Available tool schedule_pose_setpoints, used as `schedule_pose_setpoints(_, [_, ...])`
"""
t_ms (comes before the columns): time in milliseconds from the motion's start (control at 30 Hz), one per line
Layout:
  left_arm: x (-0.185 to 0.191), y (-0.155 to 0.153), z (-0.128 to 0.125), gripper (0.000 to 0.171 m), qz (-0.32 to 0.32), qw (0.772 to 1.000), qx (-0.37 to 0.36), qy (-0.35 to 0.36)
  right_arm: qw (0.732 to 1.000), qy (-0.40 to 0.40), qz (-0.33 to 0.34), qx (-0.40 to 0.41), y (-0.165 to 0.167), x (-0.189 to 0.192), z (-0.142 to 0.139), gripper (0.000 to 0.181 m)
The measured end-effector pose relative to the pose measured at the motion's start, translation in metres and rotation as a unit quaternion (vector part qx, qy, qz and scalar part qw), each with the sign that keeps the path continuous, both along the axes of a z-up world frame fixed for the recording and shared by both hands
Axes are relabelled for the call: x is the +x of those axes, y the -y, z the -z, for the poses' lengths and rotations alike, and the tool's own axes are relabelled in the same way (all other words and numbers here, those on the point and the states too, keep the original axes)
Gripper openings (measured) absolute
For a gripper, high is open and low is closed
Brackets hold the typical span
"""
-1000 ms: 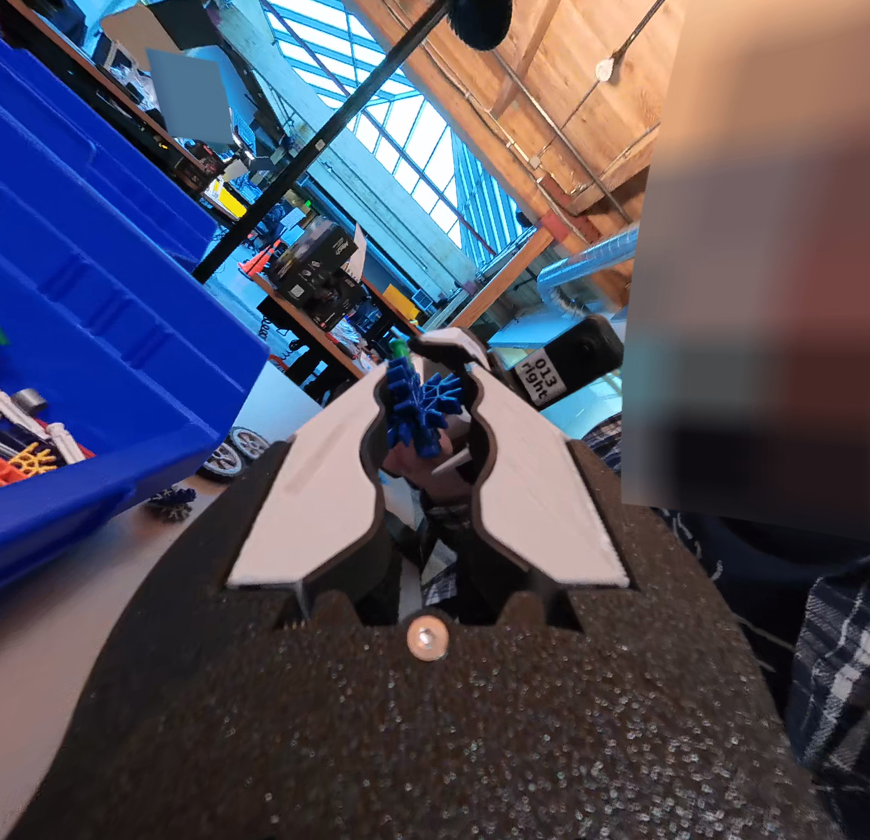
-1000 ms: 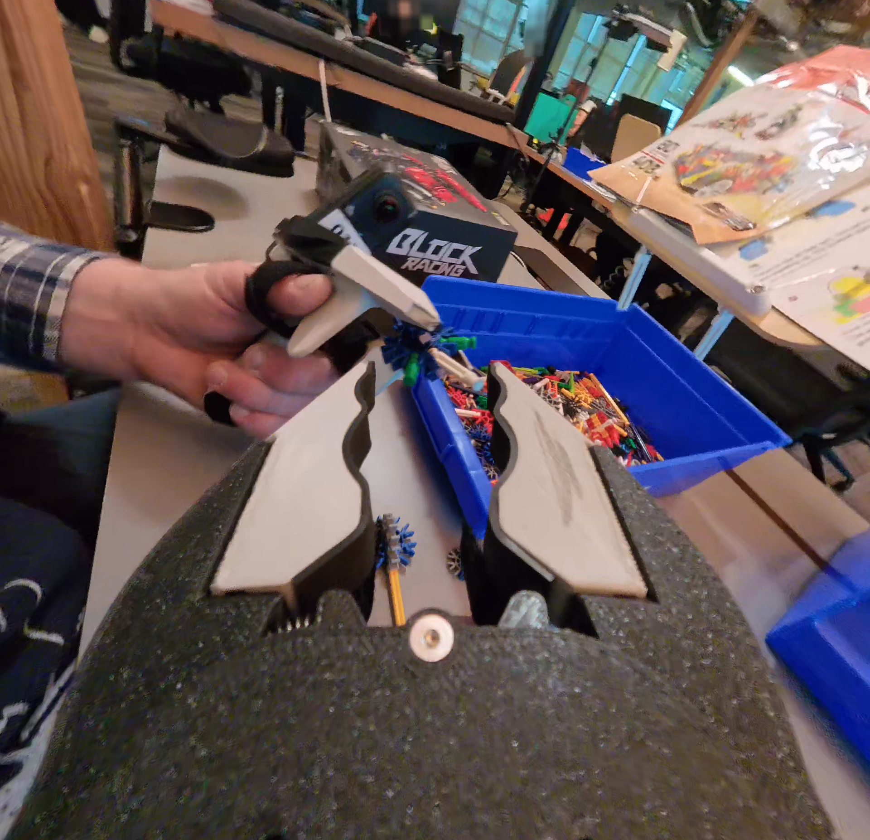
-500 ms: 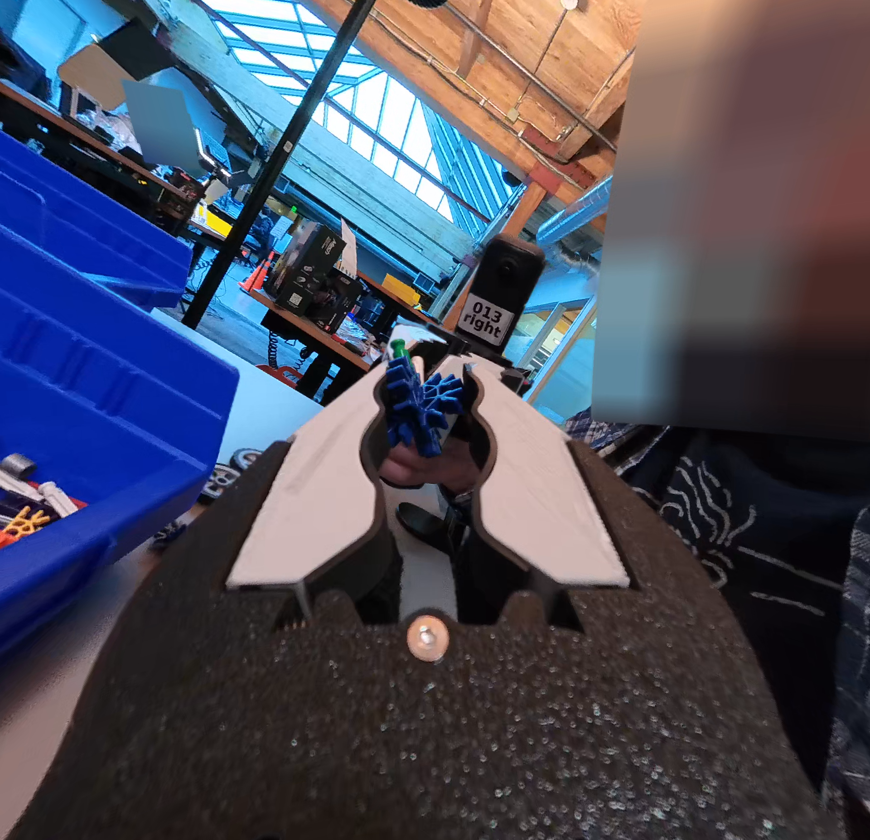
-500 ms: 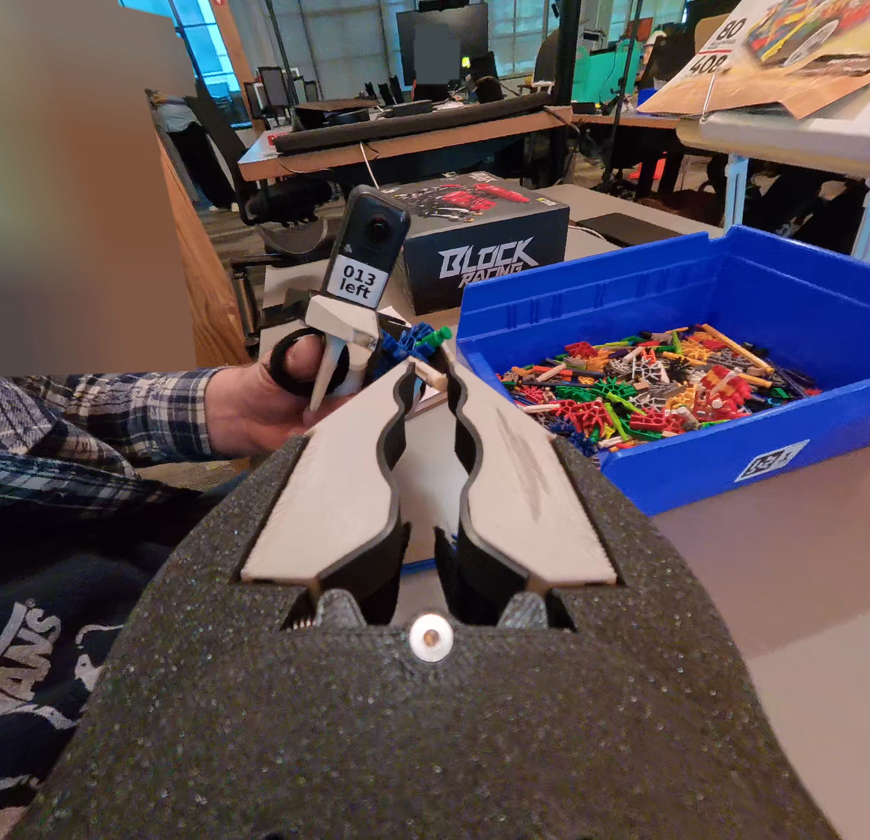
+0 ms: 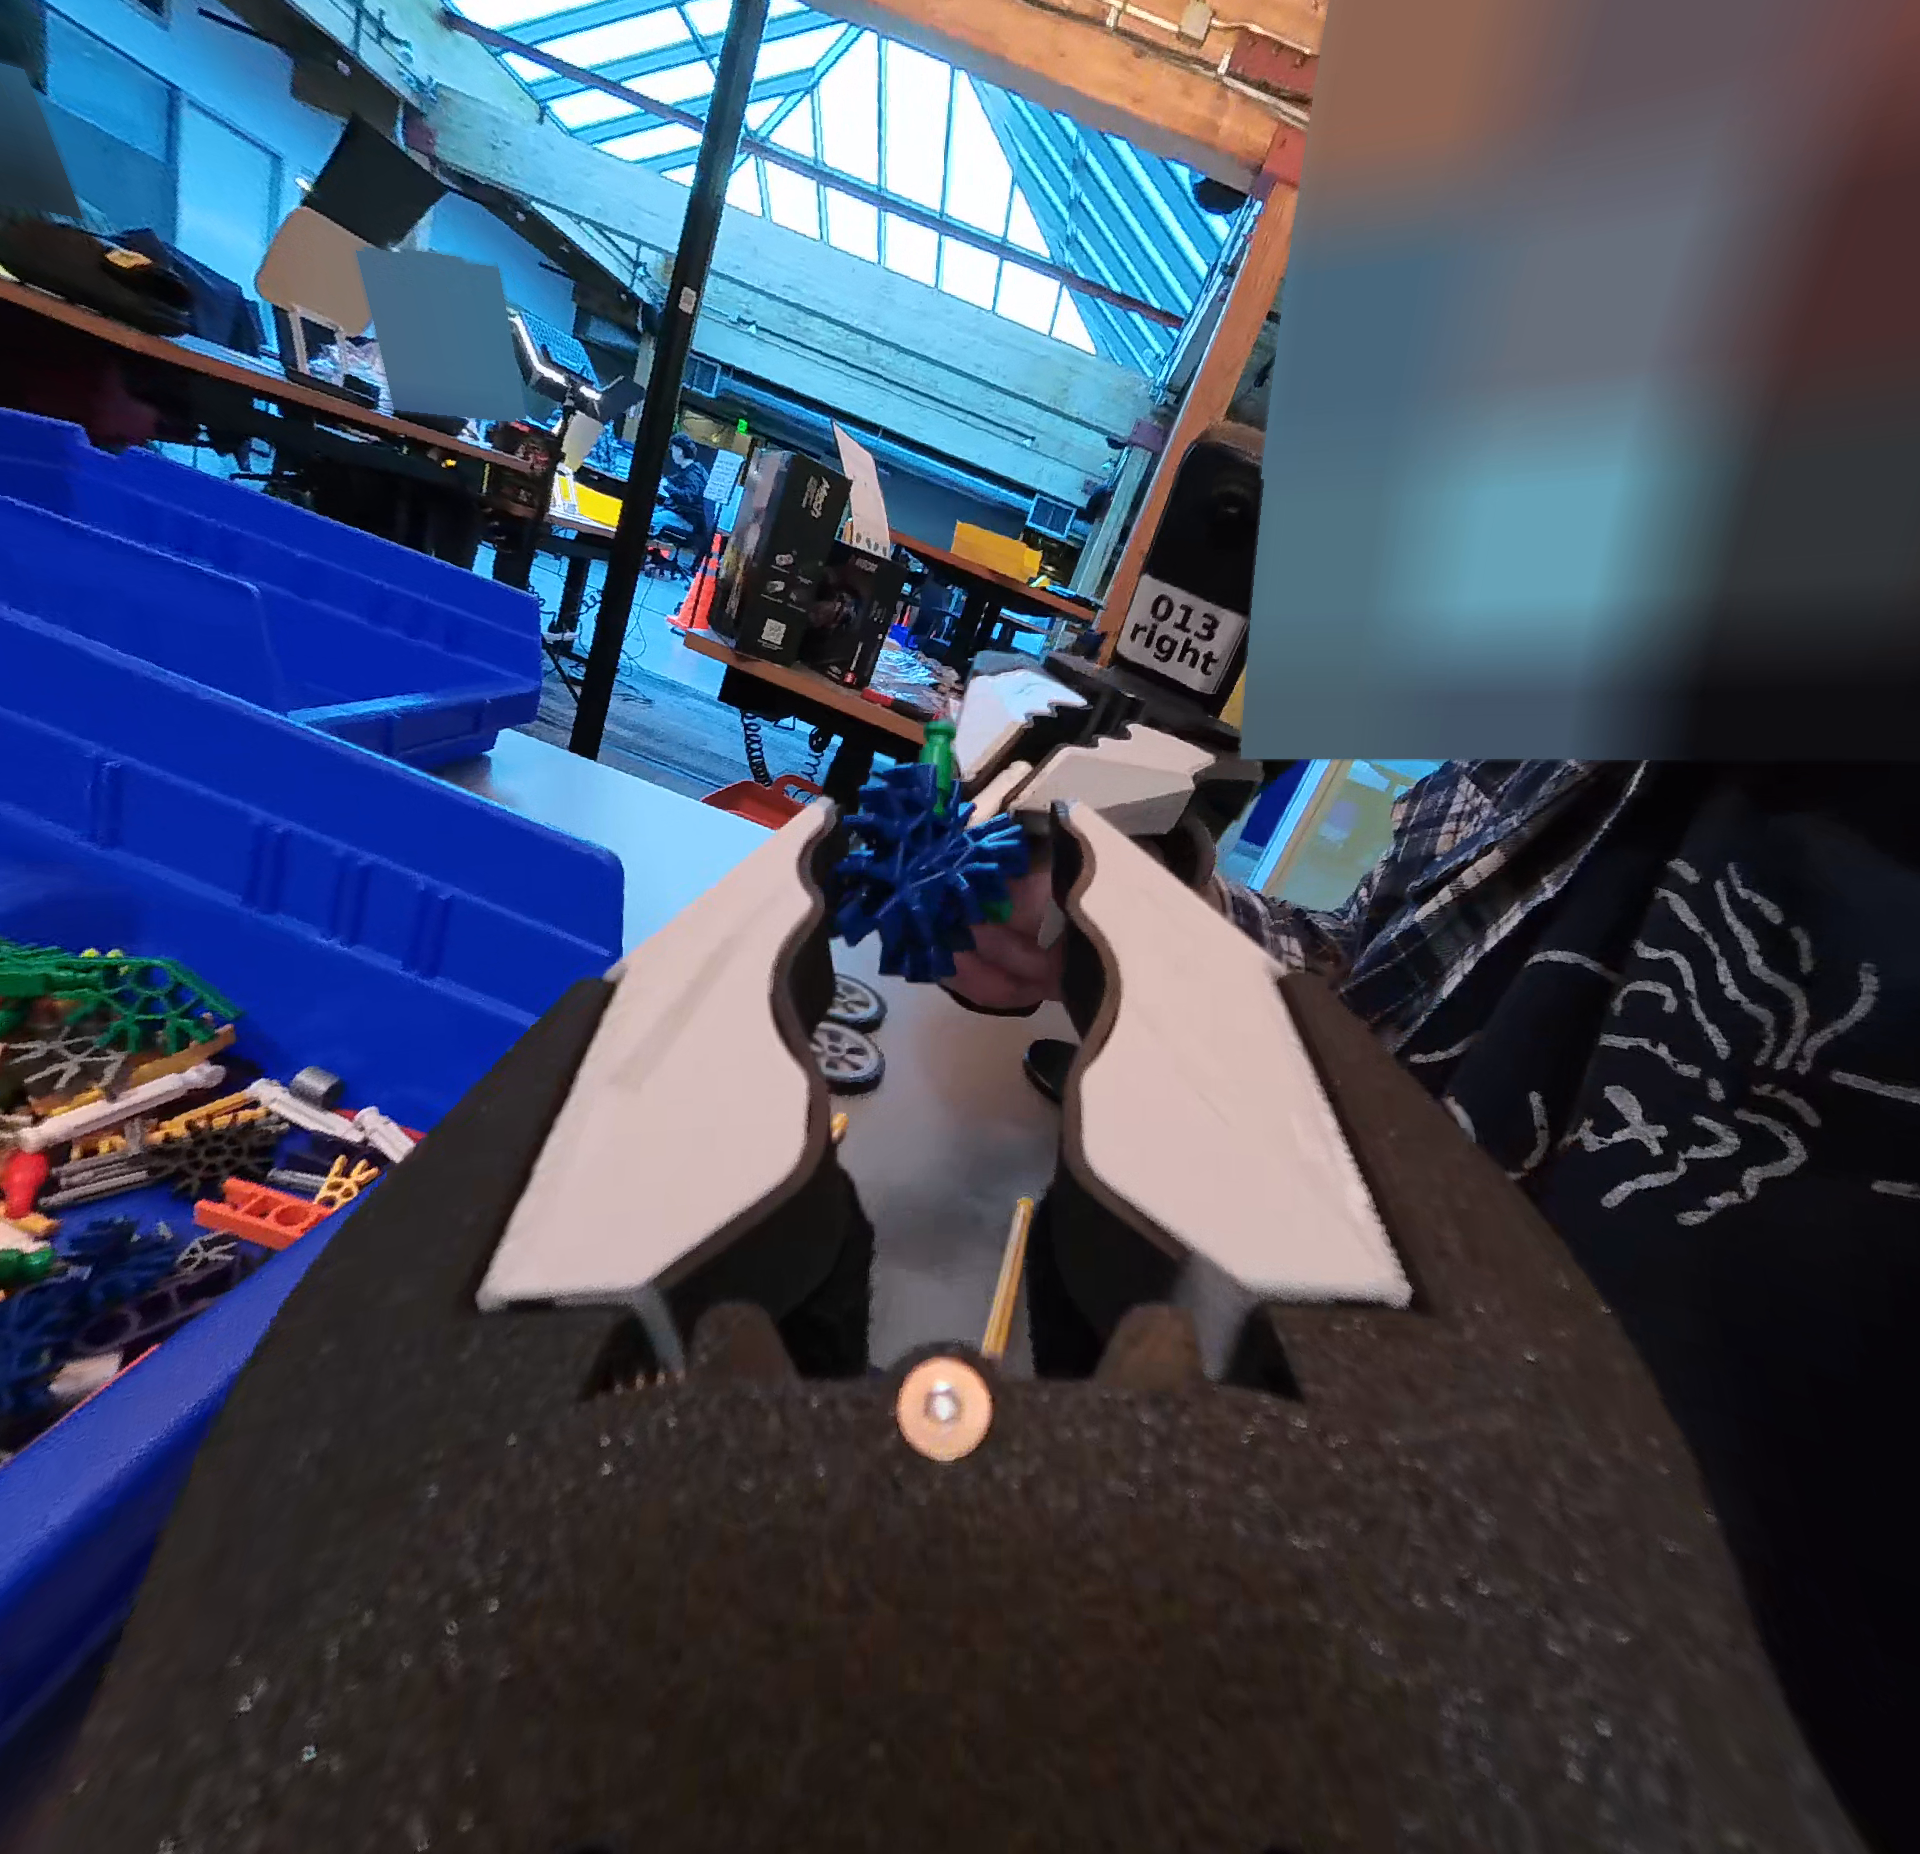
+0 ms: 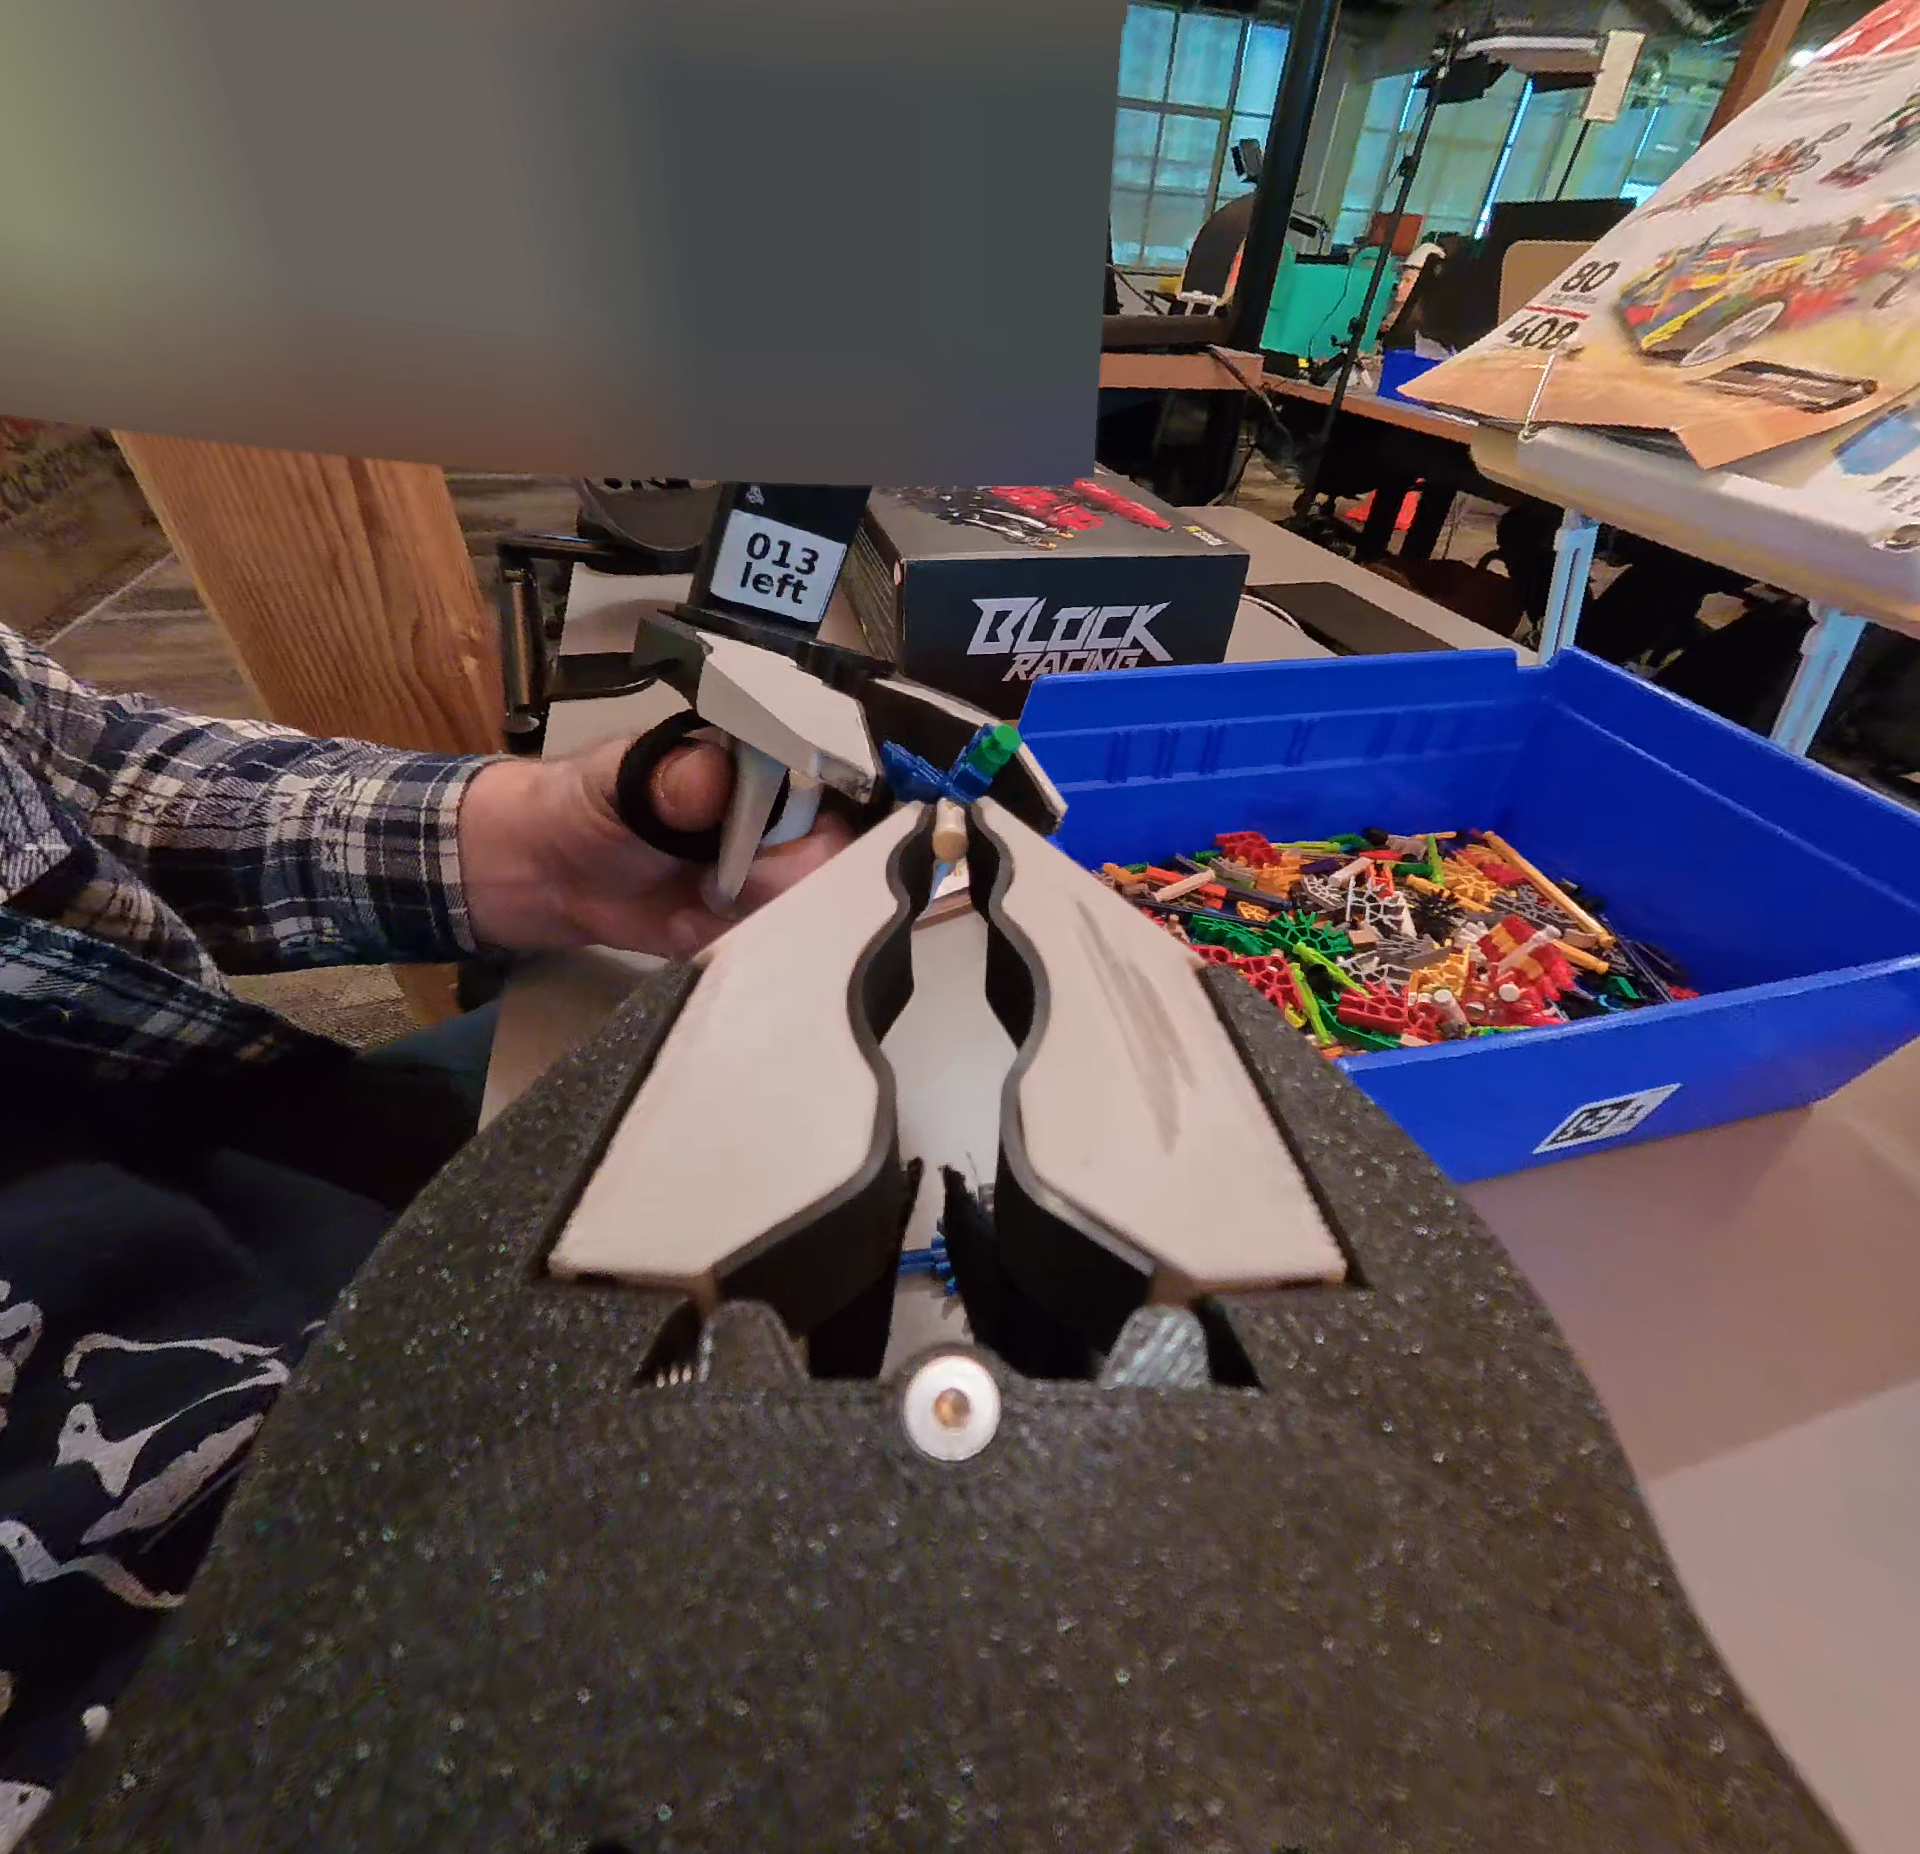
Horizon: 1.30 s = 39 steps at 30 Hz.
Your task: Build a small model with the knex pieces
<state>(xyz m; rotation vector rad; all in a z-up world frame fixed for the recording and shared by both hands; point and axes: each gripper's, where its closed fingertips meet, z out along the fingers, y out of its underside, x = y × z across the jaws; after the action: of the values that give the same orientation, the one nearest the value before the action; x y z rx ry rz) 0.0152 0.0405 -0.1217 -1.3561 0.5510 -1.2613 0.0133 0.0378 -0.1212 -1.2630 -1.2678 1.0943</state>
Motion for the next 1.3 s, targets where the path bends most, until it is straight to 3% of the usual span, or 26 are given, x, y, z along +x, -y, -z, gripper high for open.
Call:
schedule_pose_setpoints(300, [-0.001,0.002,0.000,0.031,0.017,1.000,-0.008,0.005,1.000,-0.006,-0.009,-0.010,0.002,0.000,-0.001,0.005])
schedule_pose_setpoints(500, [0.001,0.010,-0.009,0.028,0.053,0.998,-0.009,0.042,0.997,-0.039,-0.039,-0.060,0.008,0.000,-0.009,0.004])
schedule_pose_setpoints(667, [0.005,0.025,-0.022,0.024,0.107,0.991,0.008,0.074,0.984,-0.082,-0.092,-0.129,0.018,0.002,-0.018,0.003])
schedule_pose_setpoints(800, [0.007,0.031,-0.025,0.023,0.121,0.990,0.032,0.062,0.978,-0.094,-0.117,-0.147,0.023,0.003,-0.022,0.003])
schedule_pose_setpoints(1300, [0.001,0.047,-0.045,0.023,0.218,0.966,0.052,0.131,0.937,-0.156,-0.203,-0.237,0.039,0.001,-0.041,0.006])
